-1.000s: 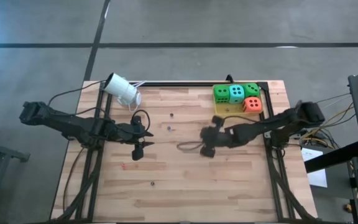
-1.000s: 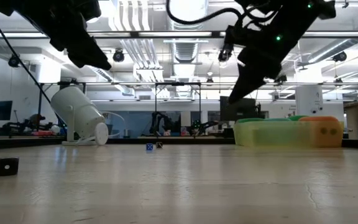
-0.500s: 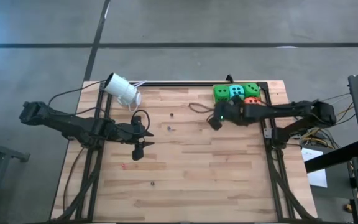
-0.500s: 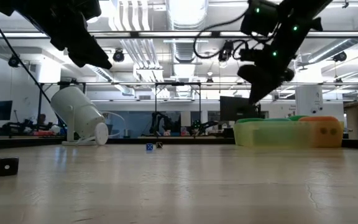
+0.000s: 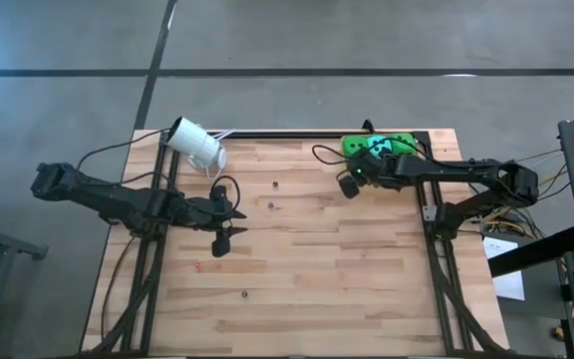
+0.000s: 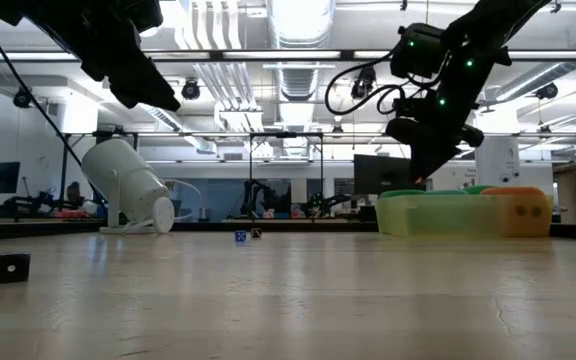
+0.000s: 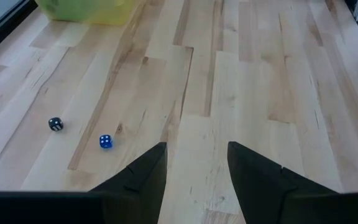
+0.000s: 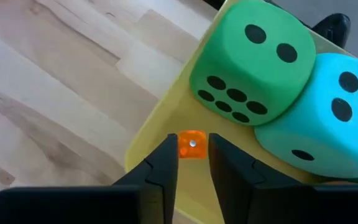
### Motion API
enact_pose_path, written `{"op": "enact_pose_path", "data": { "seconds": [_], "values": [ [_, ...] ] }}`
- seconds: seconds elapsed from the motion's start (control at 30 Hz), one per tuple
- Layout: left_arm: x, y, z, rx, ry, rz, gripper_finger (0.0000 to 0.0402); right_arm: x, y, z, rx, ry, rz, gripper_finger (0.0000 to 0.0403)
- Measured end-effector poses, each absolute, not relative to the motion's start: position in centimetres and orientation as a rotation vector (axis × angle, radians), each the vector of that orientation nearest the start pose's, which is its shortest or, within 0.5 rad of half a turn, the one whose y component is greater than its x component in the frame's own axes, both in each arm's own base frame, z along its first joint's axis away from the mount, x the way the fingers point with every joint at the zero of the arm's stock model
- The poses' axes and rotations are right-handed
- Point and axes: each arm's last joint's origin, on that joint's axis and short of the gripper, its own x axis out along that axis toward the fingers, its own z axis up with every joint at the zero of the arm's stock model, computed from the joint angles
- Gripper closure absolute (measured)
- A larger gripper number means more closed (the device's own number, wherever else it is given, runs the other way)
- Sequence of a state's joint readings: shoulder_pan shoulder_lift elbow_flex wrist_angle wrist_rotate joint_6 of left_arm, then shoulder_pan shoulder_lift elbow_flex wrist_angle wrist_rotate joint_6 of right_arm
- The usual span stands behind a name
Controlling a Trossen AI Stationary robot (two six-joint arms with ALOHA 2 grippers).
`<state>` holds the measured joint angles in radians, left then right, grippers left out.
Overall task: Pick & Place Dice
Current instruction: Put the small orange dice into the yellow bin
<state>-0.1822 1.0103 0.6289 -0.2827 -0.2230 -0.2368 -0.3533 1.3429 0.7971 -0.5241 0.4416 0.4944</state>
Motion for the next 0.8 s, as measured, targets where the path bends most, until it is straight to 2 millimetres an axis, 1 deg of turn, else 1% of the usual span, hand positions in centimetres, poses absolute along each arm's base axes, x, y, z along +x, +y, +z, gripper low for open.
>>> {"op": "enact_pose_path", "data": {
  "seconds": [0.3,0.7,0.8],
  "values": [
    [20.27,-3.08,23.24,-0.095,0.641,0.116,0.0227,22.65,-9.76,20.24,0.386,0.883,-0.979,0.0273],
    [20.28,-3.08,23.24,-0.095,0.641,0.116,0.0227,22.64,-9.78,20.23,0.401,0.875,-0.987,0.0229],
    [20.27,-3.08,23.24,-0.095,0.641,0.116,0.0227,22.42,-9.92,19.9,0.422,0.889,-0.976,0.0221]
  ]
}}
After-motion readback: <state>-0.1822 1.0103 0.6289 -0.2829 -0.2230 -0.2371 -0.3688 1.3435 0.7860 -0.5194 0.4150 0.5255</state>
